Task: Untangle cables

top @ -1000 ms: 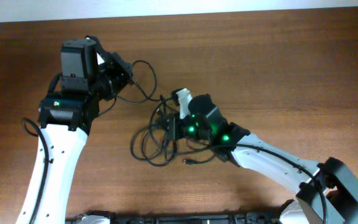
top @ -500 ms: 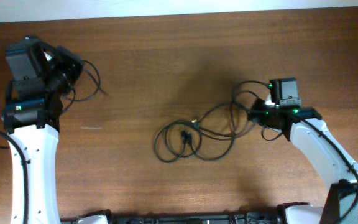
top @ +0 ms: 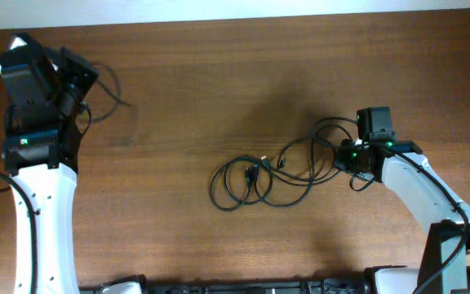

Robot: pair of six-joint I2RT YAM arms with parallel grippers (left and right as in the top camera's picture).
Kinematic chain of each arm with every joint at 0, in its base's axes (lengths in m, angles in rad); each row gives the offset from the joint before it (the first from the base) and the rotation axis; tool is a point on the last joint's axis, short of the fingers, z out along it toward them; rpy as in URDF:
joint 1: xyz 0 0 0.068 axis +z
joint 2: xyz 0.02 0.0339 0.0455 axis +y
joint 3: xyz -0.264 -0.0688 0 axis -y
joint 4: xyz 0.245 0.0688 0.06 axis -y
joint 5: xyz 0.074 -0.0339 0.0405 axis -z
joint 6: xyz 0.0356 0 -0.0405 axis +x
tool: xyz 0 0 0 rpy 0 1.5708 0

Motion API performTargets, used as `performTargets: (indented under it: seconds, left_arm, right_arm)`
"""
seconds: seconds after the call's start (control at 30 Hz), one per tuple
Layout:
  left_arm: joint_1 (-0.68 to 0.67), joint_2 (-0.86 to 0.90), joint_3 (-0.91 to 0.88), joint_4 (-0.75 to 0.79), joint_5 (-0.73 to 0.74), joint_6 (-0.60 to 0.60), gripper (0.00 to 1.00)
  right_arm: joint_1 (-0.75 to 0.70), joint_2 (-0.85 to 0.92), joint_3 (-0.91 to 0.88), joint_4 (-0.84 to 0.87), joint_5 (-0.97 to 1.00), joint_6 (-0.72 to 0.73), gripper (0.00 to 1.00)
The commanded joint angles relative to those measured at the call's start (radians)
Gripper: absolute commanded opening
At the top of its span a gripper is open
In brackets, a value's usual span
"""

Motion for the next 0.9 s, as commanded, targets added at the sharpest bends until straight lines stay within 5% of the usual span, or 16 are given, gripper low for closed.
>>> performTargets:
  seconds: [0.0, 0.03, 0.07, 0.23, 0.47, 0.87]
  left_arm:
    - [0.003, 0.018, 0.013, -0.011, -0.142, 0.080, 0.00]
    - [0.003, 0.023, 0.013, -0.012, -0.147, 0.092, 0.00]
    - [0.003, 0.029, 0.013, -0.012, -0.163, 0.108, 0.00]
    - [0.005, 0.075, 0.013, 0.005, -0.212, 0.245, 0.00]
    - [0.072, 0.200, 0.023, 0.115, -0.366, 0.246, 0.00]
    - [0.196, 0.580, 0.119, 0.274, -0.252, 0.283, 0.04]
  right_arm:
    - [0.006, 0.015, -0.011, -0.001, 0.018, -0.005, 0.55]
    - [0.006, 0.015, -0.011, -0.001, 0.018, -0.005, 0.64]
    - [0.006, 0.015, -0.011, -0.001, 0.018, -0.005, 0.99]
    - [0.006, 0.015, -0.011, 0.000, 0.019, -0.005, 0.99]
    - [0.006, 0.015, -0.011, 0.000, 0.019, -0.005, 0.99]
    - [0.006, 0.015, -0.011, 0.000, 0.019, -0.005, 0.99]
